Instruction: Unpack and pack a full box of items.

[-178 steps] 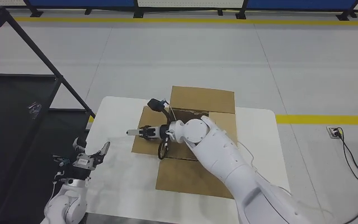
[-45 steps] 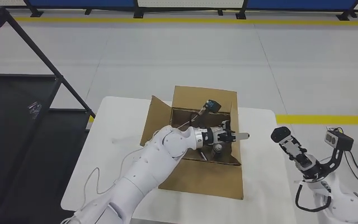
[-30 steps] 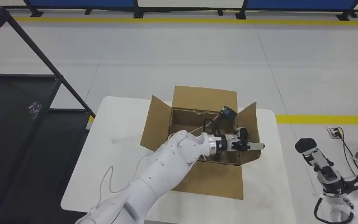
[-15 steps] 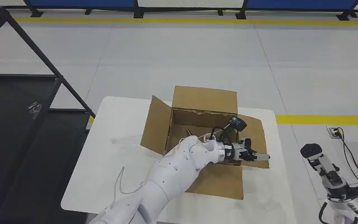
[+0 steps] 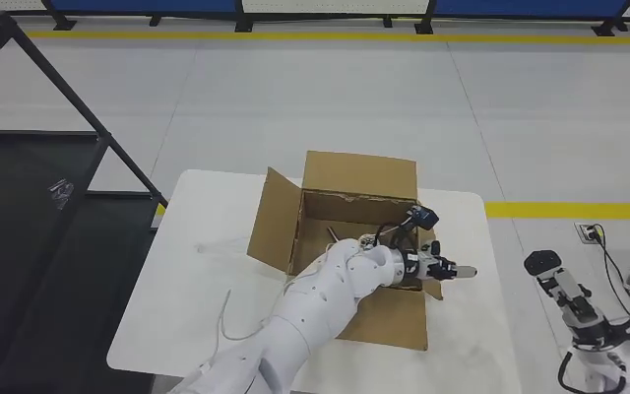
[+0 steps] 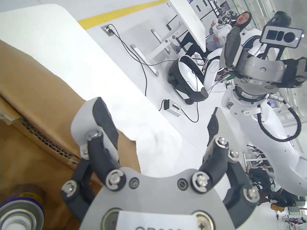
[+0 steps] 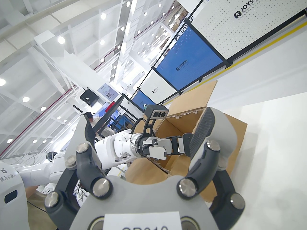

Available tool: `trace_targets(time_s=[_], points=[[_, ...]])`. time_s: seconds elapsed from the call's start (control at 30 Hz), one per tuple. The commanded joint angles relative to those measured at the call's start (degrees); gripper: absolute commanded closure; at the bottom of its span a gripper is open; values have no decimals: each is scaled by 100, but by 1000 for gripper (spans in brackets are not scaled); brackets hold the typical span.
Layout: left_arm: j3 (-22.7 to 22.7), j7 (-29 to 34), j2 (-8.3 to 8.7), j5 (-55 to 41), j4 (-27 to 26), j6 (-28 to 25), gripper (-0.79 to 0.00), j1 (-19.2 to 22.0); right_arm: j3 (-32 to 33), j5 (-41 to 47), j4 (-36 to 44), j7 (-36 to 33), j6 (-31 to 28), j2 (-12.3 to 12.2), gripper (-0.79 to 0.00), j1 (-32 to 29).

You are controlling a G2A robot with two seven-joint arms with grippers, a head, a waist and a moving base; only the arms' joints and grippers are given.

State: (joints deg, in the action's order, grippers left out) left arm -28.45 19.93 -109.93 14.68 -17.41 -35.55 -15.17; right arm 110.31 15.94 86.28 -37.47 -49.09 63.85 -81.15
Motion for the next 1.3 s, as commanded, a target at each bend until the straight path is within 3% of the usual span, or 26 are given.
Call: trace_targets(time_s=[0.0, 0.13, 0.37, 0.63, 0.97, 1.13, 1.27], points=[[-19, 4, -31, 16, 81, -3, -785, 19, -22, -20, 12, 15, 24, -8, -785, 12], [-66, 12, -75, 31, 177, -22, -785, 53, -74, -54, 41, 43, 74, -23, -785, 37], [-227, -1, -86, -64, 183, -557, -785, 154, -86, -123, 70, 307, 143, -36, -785, 79], [-593, -82, 61, -369, 228, -1214, -785, 382, 18, -530, 230, 750, 362, -50, -785, 144], [-1081, -506, 554, -357, 302, -1987, -785, 646, -320, -1689, 670, 790, 1007, -87, -785, 540], [-1302, -982, 921, -20, 176, -2245, -785, 654, -792, -2458, 1128, 684, 1269, -91, -785, 778], [-1561, -1331, 1286, 270, -290, -2245, -785, 486, -1310, -3135, 1356, 667, 1671, -76, -785, 1076]])
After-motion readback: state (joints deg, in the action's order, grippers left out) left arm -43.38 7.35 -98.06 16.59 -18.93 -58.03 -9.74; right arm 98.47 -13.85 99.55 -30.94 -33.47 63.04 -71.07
